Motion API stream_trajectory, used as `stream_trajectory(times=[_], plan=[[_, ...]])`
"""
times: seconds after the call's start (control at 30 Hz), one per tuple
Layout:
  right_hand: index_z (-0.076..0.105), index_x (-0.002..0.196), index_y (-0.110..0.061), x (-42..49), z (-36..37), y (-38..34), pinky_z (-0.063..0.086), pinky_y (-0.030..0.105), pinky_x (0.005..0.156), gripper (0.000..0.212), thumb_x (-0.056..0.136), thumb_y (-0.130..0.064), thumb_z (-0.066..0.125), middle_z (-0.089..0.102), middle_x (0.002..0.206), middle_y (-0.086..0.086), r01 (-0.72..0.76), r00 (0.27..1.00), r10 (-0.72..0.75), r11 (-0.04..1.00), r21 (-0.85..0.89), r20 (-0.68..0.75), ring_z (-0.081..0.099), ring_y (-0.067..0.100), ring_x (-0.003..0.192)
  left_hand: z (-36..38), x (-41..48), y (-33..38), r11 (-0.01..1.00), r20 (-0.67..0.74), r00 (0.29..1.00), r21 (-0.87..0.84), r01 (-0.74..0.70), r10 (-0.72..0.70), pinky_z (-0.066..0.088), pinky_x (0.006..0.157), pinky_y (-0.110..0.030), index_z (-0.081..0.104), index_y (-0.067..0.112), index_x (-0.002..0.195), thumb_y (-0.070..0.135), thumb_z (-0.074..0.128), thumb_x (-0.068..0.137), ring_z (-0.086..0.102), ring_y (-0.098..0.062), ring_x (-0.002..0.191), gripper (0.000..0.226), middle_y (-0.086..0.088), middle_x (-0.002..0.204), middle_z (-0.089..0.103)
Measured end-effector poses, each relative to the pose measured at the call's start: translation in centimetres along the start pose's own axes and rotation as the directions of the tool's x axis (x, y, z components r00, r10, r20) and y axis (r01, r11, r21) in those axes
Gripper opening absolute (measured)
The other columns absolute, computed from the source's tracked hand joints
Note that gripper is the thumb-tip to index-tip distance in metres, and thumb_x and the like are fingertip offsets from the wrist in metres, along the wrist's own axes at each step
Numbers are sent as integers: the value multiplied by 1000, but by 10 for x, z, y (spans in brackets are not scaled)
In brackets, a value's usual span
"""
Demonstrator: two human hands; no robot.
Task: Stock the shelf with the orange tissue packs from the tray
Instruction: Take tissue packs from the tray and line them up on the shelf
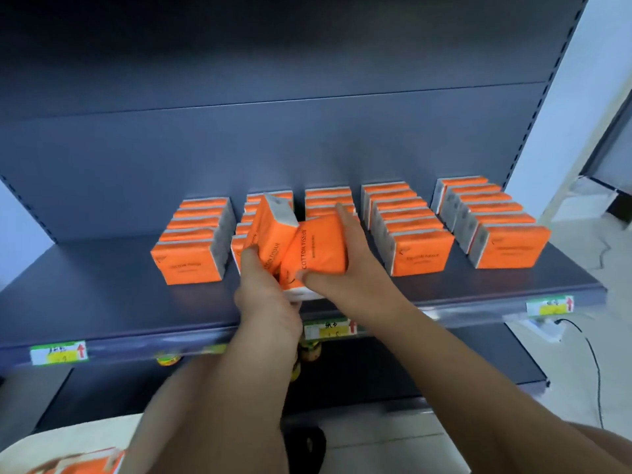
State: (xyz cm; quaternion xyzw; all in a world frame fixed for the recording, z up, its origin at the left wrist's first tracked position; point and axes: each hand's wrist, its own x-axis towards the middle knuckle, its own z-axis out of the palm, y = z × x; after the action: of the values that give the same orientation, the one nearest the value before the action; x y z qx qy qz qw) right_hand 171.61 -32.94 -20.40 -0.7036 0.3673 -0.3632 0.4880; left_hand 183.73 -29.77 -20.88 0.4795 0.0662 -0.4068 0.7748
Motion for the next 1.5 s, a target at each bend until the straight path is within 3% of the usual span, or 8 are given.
stream_trajectory(times=[0.13, 0.27, 0.37, 0.5, 0.6, 0.77, 1.07, 1.5], plan=[[13, 162, -34, 11, 10, 19, 24, -4, 98, 85, 95, -48, 63, 19, 155, -22, 165, 980, -171, 984, -59, -106, 19, -34, 126, 12, 22, 8, 994, 22, 994, 0, -108, 108, 63, 75, -43, 75, 24, 109, 53, 69, 87, 80, -24, 83, 36, -3, 99, 81], [48, 127, -37, 37, 10, 22, 49, 25, 94, 39, 94, -43, 68, 59, 124, -12, 146, 986, -136, 982, 117, -91, 59, -6, 109, 14, 43, 30, 934, -9, 940, 120, -337, 341, 63, 79, -46, 73, 23, 109, 51, 74, 82, 78, -26, 92, 39, -1, 101, 80], [52, 118, -38, 60, -4, 17, 56, 32, 88, 46, 85, -33, 83, 62, 102, -9, 120, 993, -120, 993, -19, -22, 63, 0, 93, 18, 51, 52, 861, 110, 900, 262, -436, 422, 62, 78, -41, 70, 21, 97, 46, 72, 92, 77, -25, 89, 26, -1, 93, 79], [52, 138, -44, 68, -17, 11, 57, 41, 99, 67, 82, -26, 84, 60, 124, -20, 47, 988, -38, 997, -58, 152, 64, 2, 112, 22, 57, 56, 722, 367, 827, 412, -556, 427, 58, 76, -45, 69, 16, 95, 51, 67, 95, 71, -26, 73, 34, -10, 77, 73], [54, 135, -47, 62, -25, 8, 58, 40, 95, 64, 84, -21, 82, 67, 116, -17, 102, 965, -61, 983, -152, 254, 67, 2, 106, 24, 55, 55, 710, 439, 817, 431, -557, 374, 60, 84, -51, 67, 19, 97, 52, 69, 92, 74, -28, 76, 34, -11, 78, 73], [64, 126, -40, 57, -33, 3, 50, 27, 95, 49, 83, -28, 83, 64, 116, -19, 247, 952, -119, 844, -477, 283, 58, -1, 108, 17, 54, 73, 833, 393, 848, 278, -479, 356, 50, 56, -29, 54, 27, 94, 30, 68, 97, 68, -23, 58, 15, 1, 74, 70], [71, 118, -33, 62, -51, 2, 43, 20, 82, 48, 75, -14, 80, 62, 108, -16, 209, 977, -122, 711, -672, 174, 58, 6, 99, -21, 63, 111, 919, 344, 929, 308, -246, 134, 58, 68, -29, 59, 18, 142, 8, 67, 90, 75, -22, 107, 54, -2, 127, 75], [62, 132, -31, 66, -41, 13, 50, 42, 102, 51, 82, -20, 72, 55, 135, -5, 93, 994, 0, 529, -843, 110, 50, 23, 127, -28, 74, 114, 927, 225, 972, 347, -140, 62, 48, 63, -30, 60, 26, 103, 4, 65, 87, 70, -14, 72, 29, 2, 91, 69]])
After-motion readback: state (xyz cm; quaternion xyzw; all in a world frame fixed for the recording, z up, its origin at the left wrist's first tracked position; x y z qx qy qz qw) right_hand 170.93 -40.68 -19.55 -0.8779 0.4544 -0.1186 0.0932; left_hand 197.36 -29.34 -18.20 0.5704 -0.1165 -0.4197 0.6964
